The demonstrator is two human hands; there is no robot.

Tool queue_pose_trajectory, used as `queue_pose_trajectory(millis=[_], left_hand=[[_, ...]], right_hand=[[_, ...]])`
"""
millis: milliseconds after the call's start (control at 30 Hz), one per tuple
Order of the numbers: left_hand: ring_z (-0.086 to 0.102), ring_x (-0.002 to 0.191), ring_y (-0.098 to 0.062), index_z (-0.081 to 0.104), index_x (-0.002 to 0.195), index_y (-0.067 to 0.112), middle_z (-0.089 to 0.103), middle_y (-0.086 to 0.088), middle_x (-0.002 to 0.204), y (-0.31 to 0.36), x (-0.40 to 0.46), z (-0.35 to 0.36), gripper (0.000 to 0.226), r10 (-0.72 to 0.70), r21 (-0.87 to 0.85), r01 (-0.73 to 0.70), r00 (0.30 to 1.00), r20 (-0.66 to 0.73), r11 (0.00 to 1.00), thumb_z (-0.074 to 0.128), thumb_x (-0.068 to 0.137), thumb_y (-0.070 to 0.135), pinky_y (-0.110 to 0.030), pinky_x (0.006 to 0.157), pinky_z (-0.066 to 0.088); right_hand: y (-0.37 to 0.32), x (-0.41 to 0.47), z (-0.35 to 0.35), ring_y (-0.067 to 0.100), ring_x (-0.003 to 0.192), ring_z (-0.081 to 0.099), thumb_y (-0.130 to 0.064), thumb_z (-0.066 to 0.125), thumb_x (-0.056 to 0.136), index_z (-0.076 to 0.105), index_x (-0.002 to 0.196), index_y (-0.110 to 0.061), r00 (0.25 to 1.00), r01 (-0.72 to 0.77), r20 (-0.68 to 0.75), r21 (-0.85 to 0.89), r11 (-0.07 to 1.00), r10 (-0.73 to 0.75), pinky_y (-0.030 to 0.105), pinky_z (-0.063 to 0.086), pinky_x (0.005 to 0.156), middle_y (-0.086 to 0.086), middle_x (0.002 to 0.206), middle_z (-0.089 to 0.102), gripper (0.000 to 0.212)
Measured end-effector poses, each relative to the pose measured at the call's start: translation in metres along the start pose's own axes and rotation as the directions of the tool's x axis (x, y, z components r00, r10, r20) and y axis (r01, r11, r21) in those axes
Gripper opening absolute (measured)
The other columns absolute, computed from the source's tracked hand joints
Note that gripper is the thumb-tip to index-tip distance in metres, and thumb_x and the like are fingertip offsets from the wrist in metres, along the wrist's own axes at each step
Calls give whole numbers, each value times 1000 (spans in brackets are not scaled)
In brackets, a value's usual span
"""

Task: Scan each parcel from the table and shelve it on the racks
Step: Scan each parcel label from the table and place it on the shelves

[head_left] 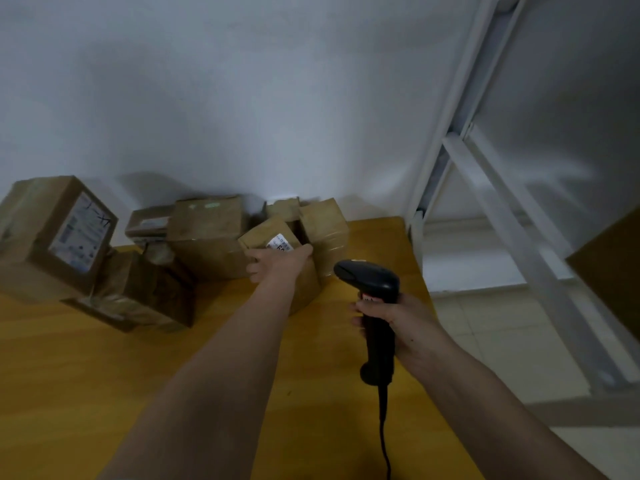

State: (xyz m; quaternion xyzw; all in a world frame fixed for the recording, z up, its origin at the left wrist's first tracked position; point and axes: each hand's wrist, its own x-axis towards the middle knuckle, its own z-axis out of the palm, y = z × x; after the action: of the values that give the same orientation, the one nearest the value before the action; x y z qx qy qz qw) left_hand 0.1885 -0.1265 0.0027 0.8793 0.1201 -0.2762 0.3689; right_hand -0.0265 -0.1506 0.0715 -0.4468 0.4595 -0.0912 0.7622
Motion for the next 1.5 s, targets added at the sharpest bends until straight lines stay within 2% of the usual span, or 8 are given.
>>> queue_pose_trajectory(millis=[200,400,567,933,1100,1233,1367,1500], left_hand=[[38,130,-42,-2,153,34,26,-15,149,-56,5,-39,122,56,-257,-20,990,132,966,85,67,25,-56,102,42],[56,61,-18,61,99,8,58,-10,84,-133,-21,-74,31,155,-566,150,878,453,810,51,75,-9,-25,42,43],[57,87,-33,60,99,6,62,-15,95,-171,-30,-70,46,20,-661,399,847,531,635,50,55,-2,-37,64,44],[50,76,-28,58,85,4,53,-12,84,-208,-54,-39,25,-162,-449,502,780,604,739,48,81,-18,-38,64,44],[52,72,-22,61,100,3,56,-15,79,-212,-39,-46,16,-292,-269,372,910,294,888,53,87,-2,-35,64,46],[60,102,-37,55,127,-3,61,-23,117,-207,-2,-68,40,-230,-200,204,967,-112,958,56,88,6,-42,78,50],[51,118,-34,48,137,7,54,-17,131,-184,21,-68,45,32,-101,-20,993,113,995,53,96,25,-44,97,42],[60,94,-22,46,136,6,62,-8,111,-173,21,-61,61,91,-52,-75,882,462,996,58,92,46,-37,79,48]], right_hand=[[16,2,12,27,83,67,-1,68,84,67,97,-2,1000,-4,12,11,1000,4,37,52,79,18,94,70,13],[36,12,30,23,78,69,-1,71,82,67,96,-5,999,-31,12,14,999,30,39,53,84,13,94,72,15],[55,17,39,25,78,69,0,71,82,67,92,-5,998,-55,0,-2,998,55,41,54,87,13,92,73,13],[81,27,43,28,84,59,-10,69,87,65,104,-9,995,-72,-83,-158,985,60,41,48,81,7,87,62,17],[84,34,37,26,78,59,-9,70,86,65,96,-11,992,-95,-100,-164,982,80,34,49,68,8,84,62,11],[83,39,38,26,80,59,-9,69,86,65,94,-13,993,-92,-94,-157,983,78,35,48,70,9,87,62,10],[84,45,46,24,81,59,-12,69,87,66,96,-14,994,-98,-69,-169,981,87,34,46,67,8,90,64,9],[89,51,52,25,82,63,-15,70,86,68,90,-15,992,-127,-36,-163,978,123,41,51,79,6,90,67,5]])
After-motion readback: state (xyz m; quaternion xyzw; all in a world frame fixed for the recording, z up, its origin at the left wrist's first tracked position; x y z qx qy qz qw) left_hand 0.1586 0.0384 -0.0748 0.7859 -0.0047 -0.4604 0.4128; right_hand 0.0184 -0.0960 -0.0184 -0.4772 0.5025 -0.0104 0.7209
